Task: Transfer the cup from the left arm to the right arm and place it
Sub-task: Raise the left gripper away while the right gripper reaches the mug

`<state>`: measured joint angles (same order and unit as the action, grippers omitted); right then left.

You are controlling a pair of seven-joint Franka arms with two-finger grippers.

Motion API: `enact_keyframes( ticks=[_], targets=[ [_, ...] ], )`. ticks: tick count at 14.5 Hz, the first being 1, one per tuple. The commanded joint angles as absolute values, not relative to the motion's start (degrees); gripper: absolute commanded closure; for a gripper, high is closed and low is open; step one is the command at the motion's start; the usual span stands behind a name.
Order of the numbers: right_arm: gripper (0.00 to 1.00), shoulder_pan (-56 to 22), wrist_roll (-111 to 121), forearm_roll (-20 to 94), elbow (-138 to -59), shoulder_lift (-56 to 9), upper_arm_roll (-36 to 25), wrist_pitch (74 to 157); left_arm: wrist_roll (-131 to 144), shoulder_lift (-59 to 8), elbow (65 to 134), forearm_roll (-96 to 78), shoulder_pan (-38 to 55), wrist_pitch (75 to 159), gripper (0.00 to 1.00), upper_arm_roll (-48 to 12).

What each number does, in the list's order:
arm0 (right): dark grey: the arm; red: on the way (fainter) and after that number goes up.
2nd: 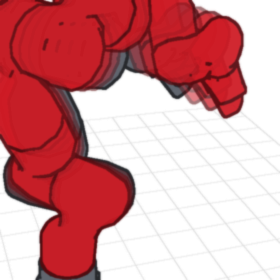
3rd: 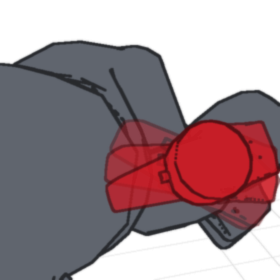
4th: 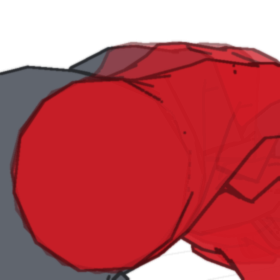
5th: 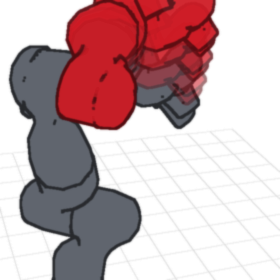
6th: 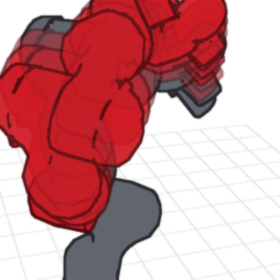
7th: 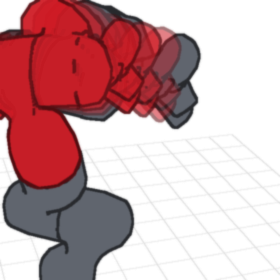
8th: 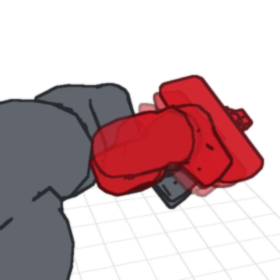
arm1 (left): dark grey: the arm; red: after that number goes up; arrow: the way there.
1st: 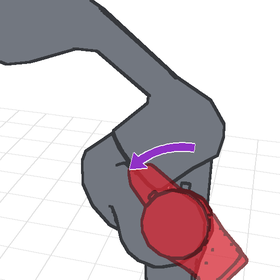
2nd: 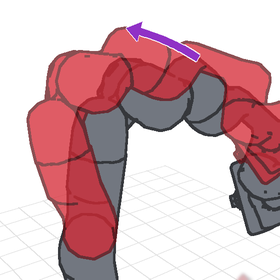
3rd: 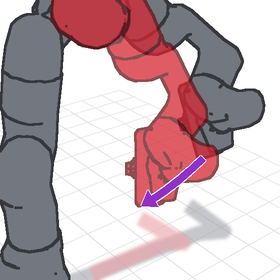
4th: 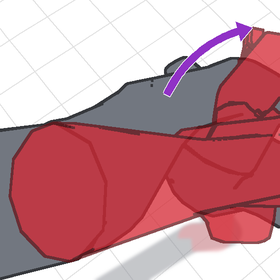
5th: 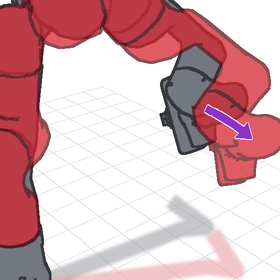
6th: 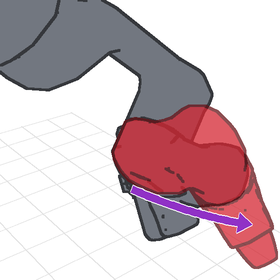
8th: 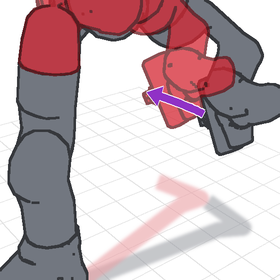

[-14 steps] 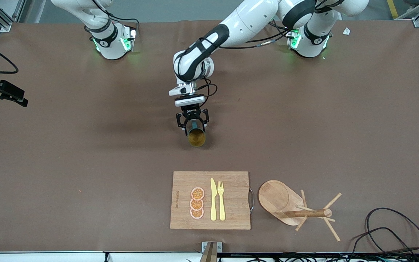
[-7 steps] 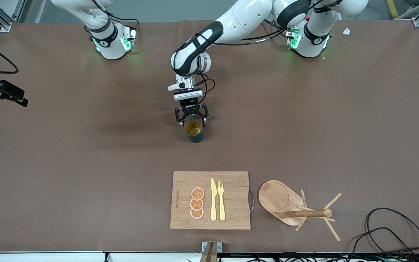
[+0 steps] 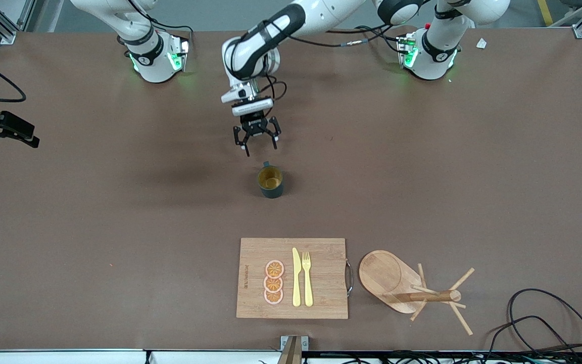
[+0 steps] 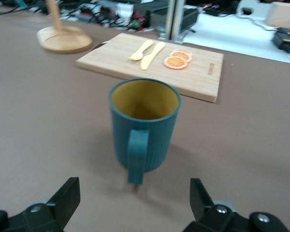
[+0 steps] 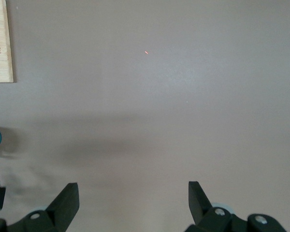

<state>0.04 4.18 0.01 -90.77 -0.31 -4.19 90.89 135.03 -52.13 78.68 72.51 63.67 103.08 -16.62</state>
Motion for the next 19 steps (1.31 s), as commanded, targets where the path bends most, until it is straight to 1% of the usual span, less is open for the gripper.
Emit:
enact_keyframes(
  ticks=[1, 4, 7, 9, 11, 13, 16, 19],
  targets=[
    [0.00, -0.61, 4.48, 0.18, -92.37, 0.26, -3.43, 90.88, 133.60, -45.90, 79.72, 65.51, 63.46, 100.11, 0.00, -17.92],
    [0.00, -3.25, 3.52, 0.26, -95.52, 0.61, -3.43, 91.84, 128.51, -38.70, 79.72, 55.93, 61.88, 100.11, 0.00, -17.67],
    [0.00, -5.09, 0.11, 2.28, -99.13, 0.88, -3.34, 95.52, 119.83, -30.09, 79.89, 44.16, 55.92, 100.20, 0.00, -17.75],
    [0.00, -8.68, -5.59, 2.55, -102.99, 1.58, -3.34, 99.30, 111.93, -25.86, 79.89, 38.53, 50.56, 100.19, 0.00, -17.84],
    [0.00, -13.07, -12.97, 2.55, -105.55, 1.76, -3.34, 102.55, 103.40, -22.69, 79.81, 33.51, 45.03, 100.20, 0.00, -17.84],
    [0.00, -17.47, -19.22, 2.55, -108.79, 1.58, -3.34, 107.99, 93.92, -19.88, 79.63, 27.19, 38.18, 100.19, 0.00, -17.84],
    [0.00, -23.54, -27.57, 2.55, -113.46, 1.23, -3.43, 115.82, 79.42, -17.41, 79.54, 21.99, 28.59, 100.11, 0.00, -18.02],
    [0.00, -27.32, -30.14, 2.46, -114.70, -2.27, -3.43, 121.01, 64.21, -15.21, 79.54, 17.59, 19.28, 100.11, 0.00, -18.10]
  ],
)
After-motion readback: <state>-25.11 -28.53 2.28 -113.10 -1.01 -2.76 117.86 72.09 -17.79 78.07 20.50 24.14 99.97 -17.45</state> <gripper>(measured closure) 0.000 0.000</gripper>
